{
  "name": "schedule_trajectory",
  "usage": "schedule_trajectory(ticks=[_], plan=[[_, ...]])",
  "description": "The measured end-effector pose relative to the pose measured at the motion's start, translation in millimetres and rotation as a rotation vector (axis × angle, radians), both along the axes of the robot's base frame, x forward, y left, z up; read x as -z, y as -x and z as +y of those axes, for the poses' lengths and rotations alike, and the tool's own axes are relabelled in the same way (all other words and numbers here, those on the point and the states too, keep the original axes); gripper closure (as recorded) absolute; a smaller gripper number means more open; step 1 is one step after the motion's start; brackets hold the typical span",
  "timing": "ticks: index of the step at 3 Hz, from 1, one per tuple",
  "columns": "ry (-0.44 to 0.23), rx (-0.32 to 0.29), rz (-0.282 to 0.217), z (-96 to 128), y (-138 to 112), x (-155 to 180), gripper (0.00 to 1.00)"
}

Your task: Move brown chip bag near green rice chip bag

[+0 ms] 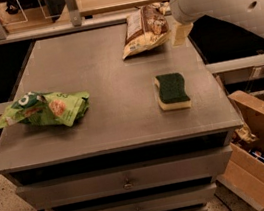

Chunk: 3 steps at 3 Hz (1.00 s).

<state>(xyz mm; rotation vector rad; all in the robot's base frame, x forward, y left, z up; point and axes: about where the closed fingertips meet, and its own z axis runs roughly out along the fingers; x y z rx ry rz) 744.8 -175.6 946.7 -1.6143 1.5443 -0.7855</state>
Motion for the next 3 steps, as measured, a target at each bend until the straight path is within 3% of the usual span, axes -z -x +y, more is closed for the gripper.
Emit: schedule_trajectory(ticks=[2, 3], plan=[[-0.053, -0.065, 0.027, 16.6, -21.6, 32.3, 0.00], [-0.060, -0.096, 0.031, 27.9, -25.9, 41.6, 0.18]])
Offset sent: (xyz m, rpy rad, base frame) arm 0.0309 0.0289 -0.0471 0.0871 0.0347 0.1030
